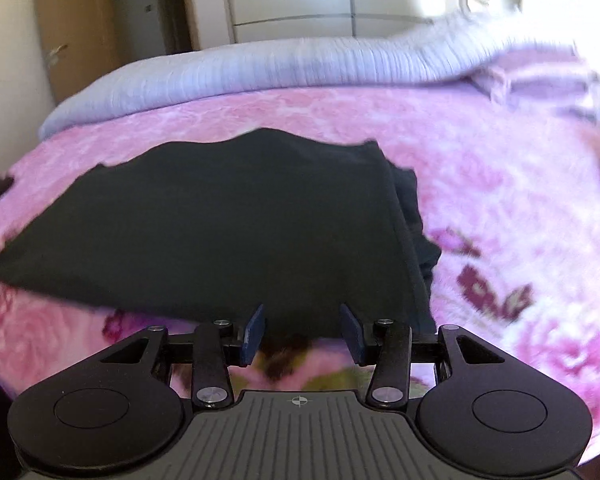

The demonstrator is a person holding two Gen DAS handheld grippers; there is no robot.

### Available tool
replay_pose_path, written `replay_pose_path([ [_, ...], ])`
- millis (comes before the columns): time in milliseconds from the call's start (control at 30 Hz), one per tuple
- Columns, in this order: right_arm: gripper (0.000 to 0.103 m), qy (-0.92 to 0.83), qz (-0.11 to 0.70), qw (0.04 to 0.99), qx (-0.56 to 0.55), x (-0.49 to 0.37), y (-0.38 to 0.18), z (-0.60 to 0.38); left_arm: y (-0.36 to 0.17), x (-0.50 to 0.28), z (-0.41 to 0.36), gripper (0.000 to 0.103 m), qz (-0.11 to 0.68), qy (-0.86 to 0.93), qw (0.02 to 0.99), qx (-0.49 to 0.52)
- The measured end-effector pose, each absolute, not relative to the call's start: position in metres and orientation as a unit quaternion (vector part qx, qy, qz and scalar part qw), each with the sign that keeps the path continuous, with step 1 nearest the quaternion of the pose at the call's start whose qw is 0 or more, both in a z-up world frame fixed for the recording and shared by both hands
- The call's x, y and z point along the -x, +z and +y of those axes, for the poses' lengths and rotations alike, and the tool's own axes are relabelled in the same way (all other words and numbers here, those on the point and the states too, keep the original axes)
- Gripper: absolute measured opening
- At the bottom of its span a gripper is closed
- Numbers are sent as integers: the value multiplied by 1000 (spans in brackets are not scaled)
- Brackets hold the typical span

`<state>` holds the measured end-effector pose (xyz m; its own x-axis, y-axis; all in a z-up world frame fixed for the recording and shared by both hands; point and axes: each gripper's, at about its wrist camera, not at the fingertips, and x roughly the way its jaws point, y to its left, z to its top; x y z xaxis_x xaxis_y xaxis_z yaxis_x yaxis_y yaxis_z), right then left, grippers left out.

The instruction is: Fold clothes

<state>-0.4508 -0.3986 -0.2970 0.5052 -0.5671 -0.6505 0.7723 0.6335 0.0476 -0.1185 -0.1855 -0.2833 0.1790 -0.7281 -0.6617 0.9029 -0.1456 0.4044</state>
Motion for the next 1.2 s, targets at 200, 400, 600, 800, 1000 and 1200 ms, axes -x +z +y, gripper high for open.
replay_pose_path([
  [200, 50, -403, 378, 833, -35, 446, -307, -370, -293, 150, -181, 53, -49, -633, 588, -501],
  [400, 51, -355, 454, 808, 119, 438, -328, -351, -320, 162, -192, 53, -138, -615, 517, -579],
  [600, 51, -272, 502, 764, 301, 418, -356, -344, -335, 154, -202, 45, -192, -585, 477, -627],
  [800, 40, -243, 508, 717, 411, 409, -383, -360, -346, 147, -220, 8, -197, -560, 456, -663],
  [1000, 4, -237, 501, 733, 395, 429, -379, -381, -329, 153, -215, 5, -176, -579, 442, -662],
  [1200, 3, -282, 523, 711, 376, 474, -358, -402, -305, 198, -184, 6, -155, -629, 423, -634],
])
